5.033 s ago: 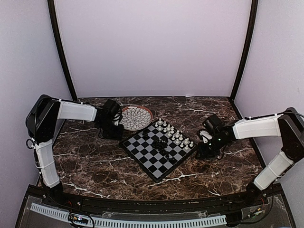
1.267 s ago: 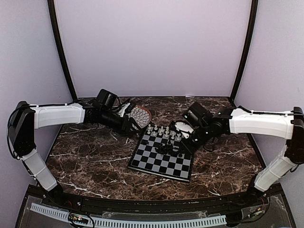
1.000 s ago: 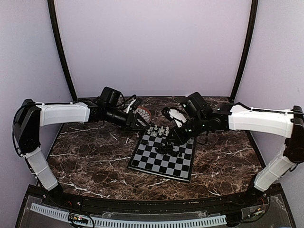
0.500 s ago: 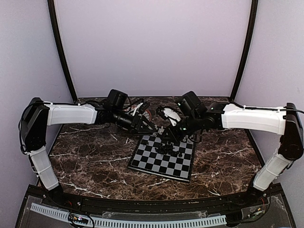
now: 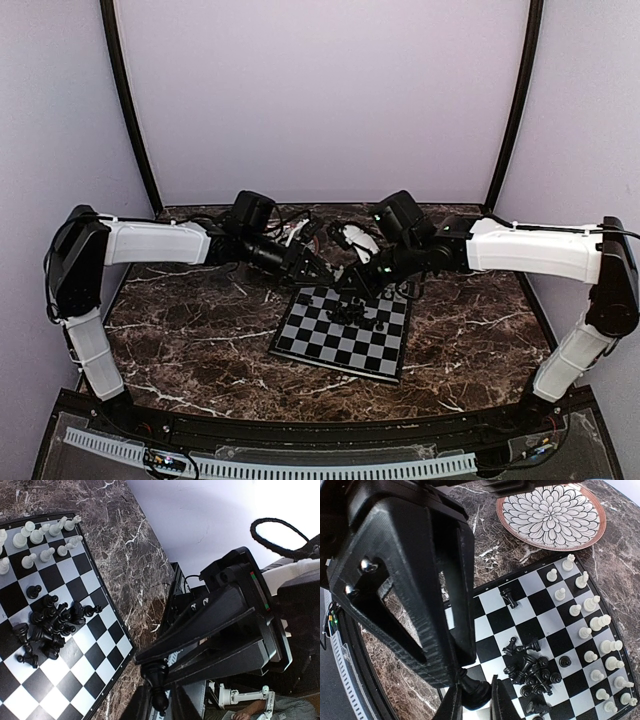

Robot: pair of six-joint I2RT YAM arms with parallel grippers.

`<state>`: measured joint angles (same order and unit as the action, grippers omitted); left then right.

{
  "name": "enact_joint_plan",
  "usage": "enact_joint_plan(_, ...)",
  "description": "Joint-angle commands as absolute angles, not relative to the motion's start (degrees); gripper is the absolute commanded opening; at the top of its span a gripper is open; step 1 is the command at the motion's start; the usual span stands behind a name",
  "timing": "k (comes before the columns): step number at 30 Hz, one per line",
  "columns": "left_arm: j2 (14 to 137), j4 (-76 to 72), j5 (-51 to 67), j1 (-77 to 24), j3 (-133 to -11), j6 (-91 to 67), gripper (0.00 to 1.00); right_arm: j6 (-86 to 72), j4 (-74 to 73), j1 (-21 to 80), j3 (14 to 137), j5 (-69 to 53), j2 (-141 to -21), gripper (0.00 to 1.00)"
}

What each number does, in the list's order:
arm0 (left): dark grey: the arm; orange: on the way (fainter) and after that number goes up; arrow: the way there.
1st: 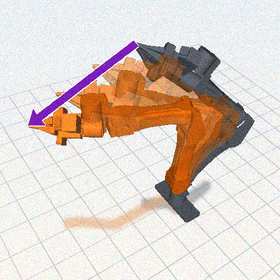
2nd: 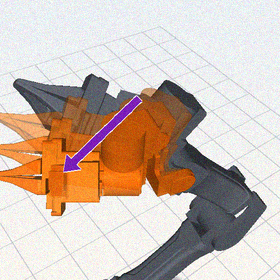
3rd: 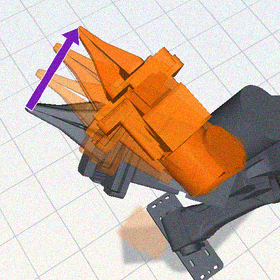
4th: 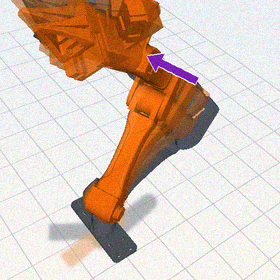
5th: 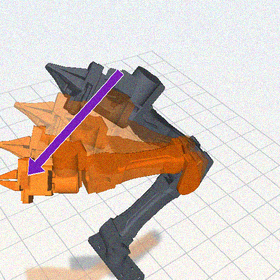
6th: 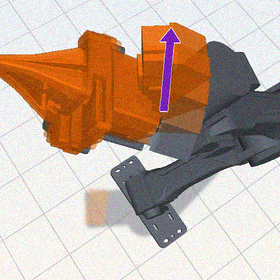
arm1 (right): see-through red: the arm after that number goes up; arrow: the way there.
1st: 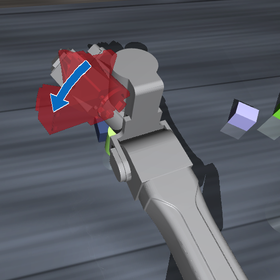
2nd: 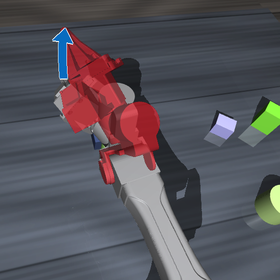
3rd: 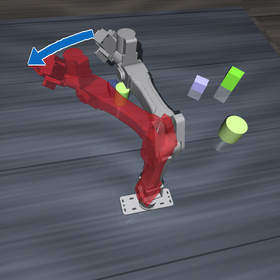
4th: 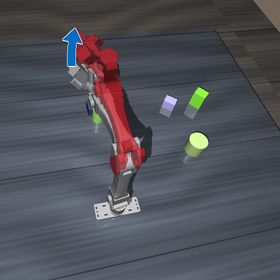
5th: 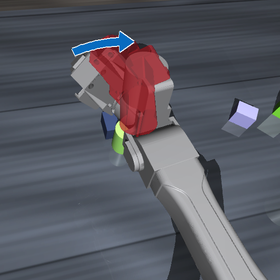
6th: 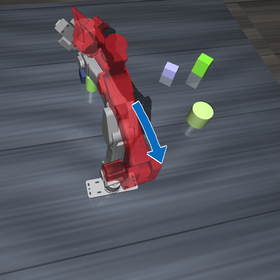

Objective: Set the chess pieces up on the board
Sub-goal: Pass from the right arm to the left, then place the bishop on f8.

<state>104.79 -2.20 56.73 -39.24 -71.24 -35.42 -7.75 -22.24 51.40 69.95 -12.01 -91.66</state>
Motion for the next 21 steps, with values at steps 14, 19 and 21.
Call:
enact_joint_plan(14, 100.9, 32.4, 29.1, -41.8, -80.8, -16.3, 0.03, -19.9, -17.4, 44.8, 54.2, -8.6, -72.2, 0.58)
enact_joint_plan(19, 102.0, 44.4, 15.2, -48.0, -83.6, -13.3, 0.02, -21.7, -20.7, 43.5, 50.9, -3.4, -70.1, 0.59)
enact_joint_plan(21, 102.7, 47.5, 11.9, -50.1, -84.8, -13.5, 0.02, -22.0, -21.6, 43.5, 51.1, -2.9, -71.2, 0.59)
